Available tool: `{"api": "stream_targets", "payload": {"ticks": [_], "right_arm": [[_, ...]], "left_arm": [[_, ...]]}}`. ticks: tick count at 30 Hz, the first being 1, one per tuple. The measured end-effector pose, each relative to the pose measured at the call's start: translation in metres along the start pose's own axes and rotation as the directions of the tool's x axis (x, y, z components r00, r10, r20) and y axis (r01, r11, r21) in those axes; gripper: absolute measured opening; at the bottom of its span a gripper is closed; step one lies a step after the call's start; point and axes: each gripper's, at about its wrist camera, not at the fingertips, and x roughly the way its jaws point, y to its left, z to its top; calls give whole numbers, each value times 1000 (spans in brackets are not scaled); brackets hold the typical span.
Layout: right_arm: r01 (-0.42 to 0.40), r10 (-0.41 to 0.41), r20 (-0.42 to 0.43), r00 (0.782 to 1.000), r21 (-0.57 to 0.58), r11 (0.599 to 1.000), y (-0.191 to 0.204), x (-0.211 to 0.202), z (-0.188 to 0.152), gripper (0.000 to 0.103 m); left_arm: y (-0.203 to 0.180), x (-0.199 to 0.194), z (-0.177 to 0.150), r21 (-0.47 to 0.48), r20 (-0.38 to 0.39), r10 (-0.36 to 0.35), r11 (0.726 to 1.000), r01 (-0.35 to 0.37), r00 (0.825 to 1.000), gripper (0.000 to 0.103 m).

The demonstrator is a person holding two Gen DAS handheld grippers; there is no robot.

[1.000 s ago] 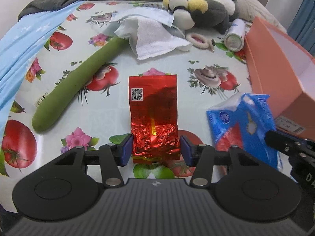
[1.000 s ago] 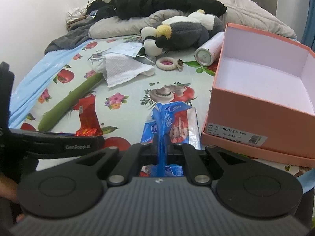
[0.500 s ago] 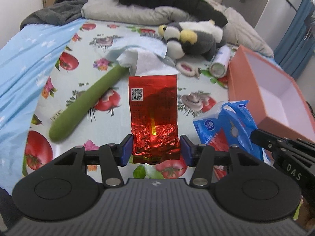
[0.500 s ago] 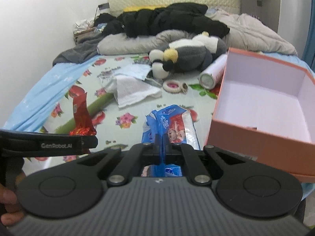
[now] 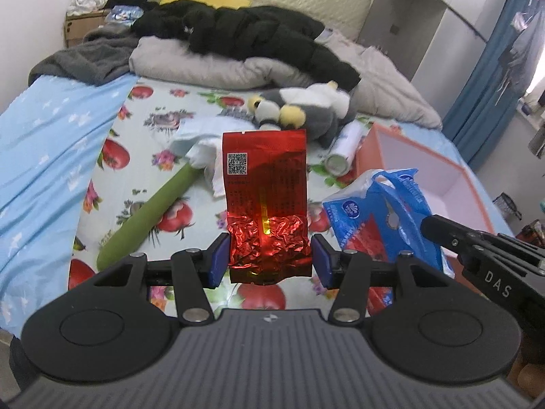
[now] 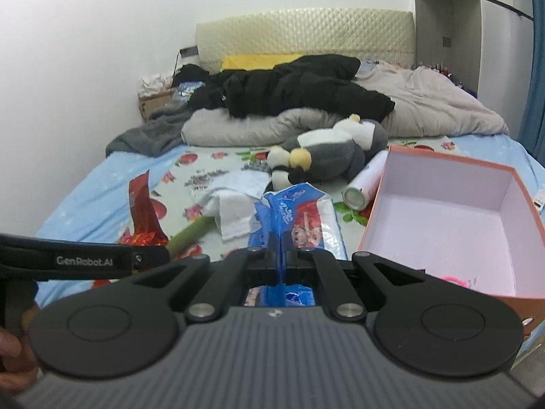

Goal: Organize soft objects
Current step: 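Carry the red tea packet and blue tissue pack over the pink shoebox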

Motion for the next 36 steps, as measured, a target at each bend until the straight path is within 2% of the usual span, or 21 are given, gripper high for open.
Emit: {"api": "stream_targets", "payload": {"ticks": [6,14,26,36], "right_arm": [[9,-9,17,1000,-10,1000,-5,-14,10,4],[78,-78,35,996,9,997,-30,-33,13,4],[197,-198,16,980,67,978,-82,-65,1,4],[247,-252,14,968,166,955,-119,-39,-8,4]], "left_arm": [[-14,-22,7,21,37,-30,999,30,999,57],[-42,-27,11,59,35,-83,995,81,996,57],[-99,-14,10,140,-3,-198,971,196,980,57],[-145,31,13,194,-84,-261,942,273,962,57]]}}
